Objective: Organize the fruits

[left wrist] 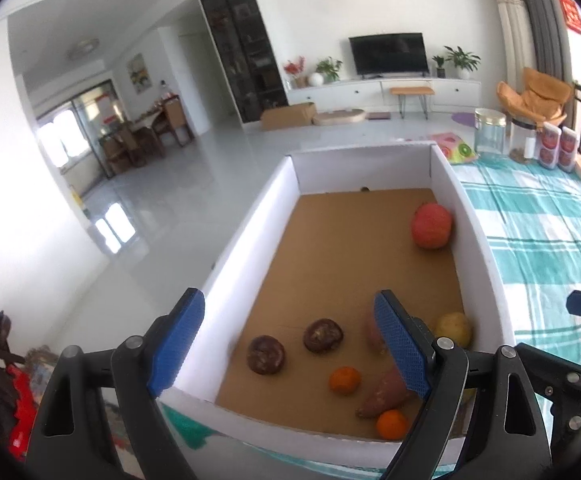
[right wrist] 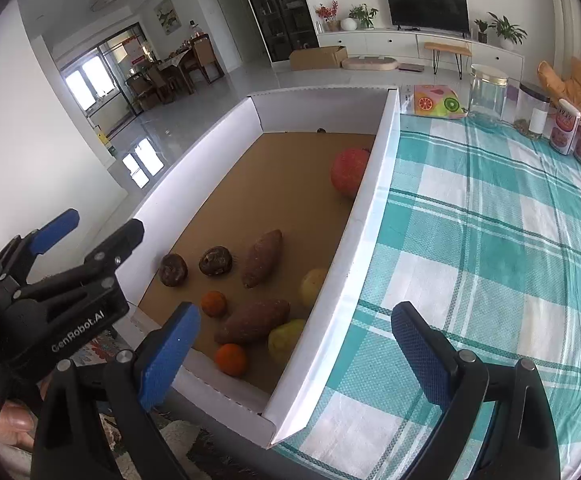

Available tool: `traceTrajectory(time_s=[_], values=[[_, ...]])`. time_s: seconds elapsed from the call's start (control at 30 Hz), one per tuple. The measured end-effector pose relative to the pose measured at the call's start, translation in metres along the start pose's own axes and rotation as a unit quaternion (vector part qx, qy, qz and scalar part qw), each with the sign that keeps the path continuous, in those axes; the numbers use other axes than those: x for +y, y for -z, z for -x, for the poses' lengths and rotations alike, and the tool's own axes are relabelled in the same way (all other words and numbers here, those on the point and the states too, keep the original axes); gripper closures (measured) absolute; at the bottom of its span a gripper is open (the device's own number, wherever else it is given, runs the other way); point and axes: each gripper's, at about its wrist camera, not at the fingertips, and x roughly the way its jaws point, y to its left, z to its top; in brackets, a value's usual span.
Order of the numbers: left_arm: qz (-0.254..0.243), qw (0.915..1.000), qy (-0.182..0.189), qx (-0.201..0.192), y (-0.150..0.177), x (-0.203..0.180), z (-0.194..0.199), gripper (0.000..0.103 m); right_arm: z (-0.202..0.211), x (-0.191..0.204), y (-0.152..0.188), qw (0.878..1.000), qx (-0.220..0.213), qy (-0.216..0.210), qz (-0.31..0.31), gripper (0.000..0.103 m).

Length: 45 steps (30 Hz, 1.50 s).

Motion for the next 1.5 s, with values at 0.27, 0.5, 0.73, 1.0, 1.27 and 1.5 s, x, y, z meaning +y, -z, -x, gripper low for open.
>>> traceTrajectory(time_s=[0.27,0.5,0.73,1.0,1.27,1.5], values=[[0.024,0.9981,0.045,0.033,0.007,0.012,-0.004,0.014,0.014,0.011,0.001,1.000,0.002,0.023,0.009,0.006],[0.036,0.9964,0.061,0.048,0.010,0.025,-0.005,0.014,0.020,0.027,0.000,0.999,-0.001,0.024,0.022,0.006],[0.040,0.9933,0.081,0.072,0.008,0.027,-0.006,0.005,0.023,0.040,-0.003,0.999,-0.002,0.033,0.037,0.006],[0.038,0.9917,0.083,0.090,0.012,0.028,-0.011,0.005,0.019,0.044,-0.001,0.998,0.007,0.037,0.044,0.006],[0.051,0.9910,0.077,0.098,0.013,0.036,-0.015,0.006,0.018,0.052,0.001,0.998,0.012,0.036,0.057,0.006],[0.049,0.9906,0.079,0.100,0.015,0.037,-0.016,0.006,0.015,0.054,0.002,0.997,0.017,0.034,0.063,0.005]])
